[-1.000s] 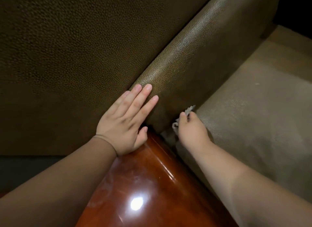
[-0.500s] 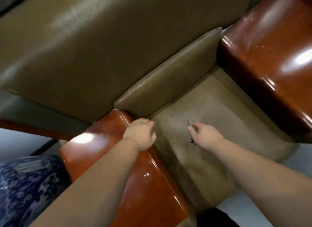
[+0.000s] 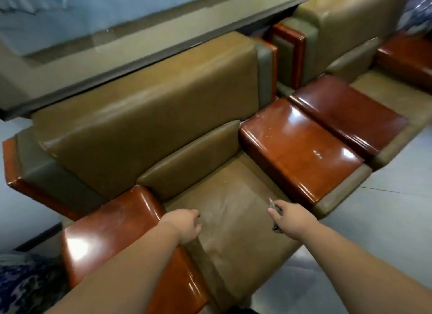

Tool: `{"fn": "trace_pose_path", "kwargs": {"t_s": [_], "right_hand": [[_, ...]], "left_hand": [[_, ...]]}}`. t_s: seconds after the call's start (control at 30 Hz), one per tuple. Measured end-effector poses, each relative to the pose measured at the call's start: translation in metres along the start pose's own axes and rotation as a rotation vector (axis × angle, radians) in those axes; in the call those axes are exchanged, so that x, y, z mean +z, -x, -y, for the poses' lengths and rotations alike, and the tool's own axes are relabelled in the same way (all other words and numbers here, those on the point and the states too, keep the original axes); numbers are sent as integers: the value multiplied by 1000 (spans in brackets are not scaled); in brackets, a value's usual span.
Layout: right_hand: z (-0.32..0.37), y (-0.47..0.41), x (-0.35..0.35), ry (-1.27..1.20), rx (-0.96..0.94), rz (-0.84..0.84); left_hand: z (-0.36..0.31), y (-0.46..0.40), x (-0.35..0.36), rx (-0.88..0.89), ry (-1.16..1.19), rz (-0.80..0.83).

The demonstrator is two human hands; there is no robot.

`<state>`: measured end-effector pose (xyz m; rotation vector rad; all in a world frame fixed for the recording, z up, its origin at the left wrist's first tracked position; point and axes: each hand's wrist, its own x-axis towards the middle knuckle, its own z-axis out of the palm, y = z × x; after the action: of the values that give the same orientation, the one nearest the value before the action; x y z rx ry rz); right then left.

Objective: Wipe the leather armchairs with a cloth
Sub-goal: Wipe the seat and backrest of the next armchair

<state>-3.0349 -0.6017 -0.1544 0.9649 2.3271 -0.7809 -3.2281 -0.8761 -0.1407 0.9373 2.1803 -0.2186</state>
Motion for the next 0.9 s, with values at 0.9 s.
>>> {"fn": "trace_pose_path", "kwargs": {"t_s": [0.9], "right_hand": [[-252, 286, -31, -147, 122, -345]], "left_hand": [[-301, 106, -31, 260, 46, -220]]}}
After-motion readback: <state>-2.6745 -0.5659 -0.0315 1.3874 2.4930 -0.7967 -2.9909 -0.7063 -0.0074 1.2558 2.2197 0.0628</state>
